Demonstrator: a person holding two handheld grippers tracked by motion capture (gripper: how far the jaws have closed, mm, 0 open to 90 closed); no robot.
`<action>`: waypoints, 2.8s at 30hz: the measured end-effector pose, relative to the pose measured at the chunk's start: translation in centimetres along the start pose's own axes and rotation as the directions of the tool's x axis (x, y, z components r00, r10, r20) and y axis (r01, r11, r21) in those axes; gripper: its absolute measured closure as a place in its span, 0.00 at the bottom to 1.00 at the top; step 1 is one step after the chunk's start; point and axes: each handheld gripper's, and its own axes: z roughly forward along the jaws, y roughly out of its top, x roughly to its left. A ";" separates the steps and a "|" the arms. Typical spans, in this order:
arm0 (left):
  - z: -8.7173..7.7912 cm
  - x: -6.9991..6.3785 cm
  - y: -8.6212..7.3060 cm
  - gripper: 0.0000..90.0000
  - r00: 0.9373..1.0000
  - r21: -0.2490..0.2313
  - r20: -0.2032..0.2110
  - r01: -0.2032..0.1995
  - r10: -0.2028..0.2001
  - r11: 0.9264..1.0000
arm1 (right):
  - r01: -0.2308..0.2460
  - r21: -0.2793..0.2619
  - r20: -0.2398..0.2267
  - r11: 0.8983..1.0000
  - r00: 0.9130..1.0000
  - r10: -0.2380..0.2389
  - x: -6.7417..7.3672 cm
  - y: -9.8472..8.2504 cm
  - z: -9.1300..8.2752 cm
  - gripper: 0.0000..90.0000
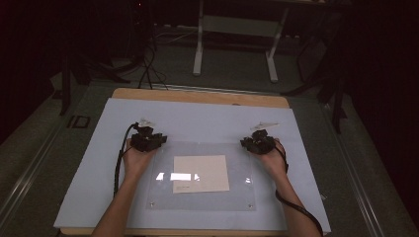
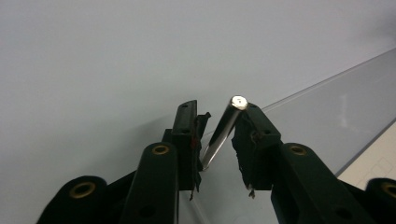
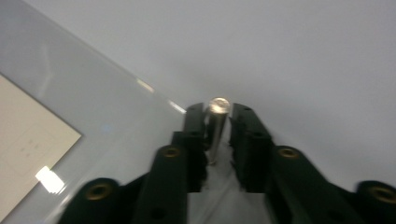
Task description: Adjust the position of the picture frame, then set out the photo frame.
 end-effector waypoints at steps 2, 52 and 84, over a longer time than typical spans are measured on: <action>-0.5 0.1 -0.2 0.76 1.000 -0.035 0.015 0.010 -0.009 0.999 | 0.022 -0.049 0.026 0.999 0.999 -0.021 0.1 -0.3 -0.5 0.77; -1.2 1.0 -0.7 0.92 0.997 -0.131 0.074 -0.007 0.017 0.991 | -0.120 -0.140 -0.059 0.983 0.992 0.112 -0.2 -0.5 -0.9 0.94; 0.0 3.1 1.4 0.93 0.980 -0.012 0.176 0.097 -0.093 0.995 | -0.244 -0.076 -0.132 0.967 0.963 0.233 -1.9 0.8 0.1 0.94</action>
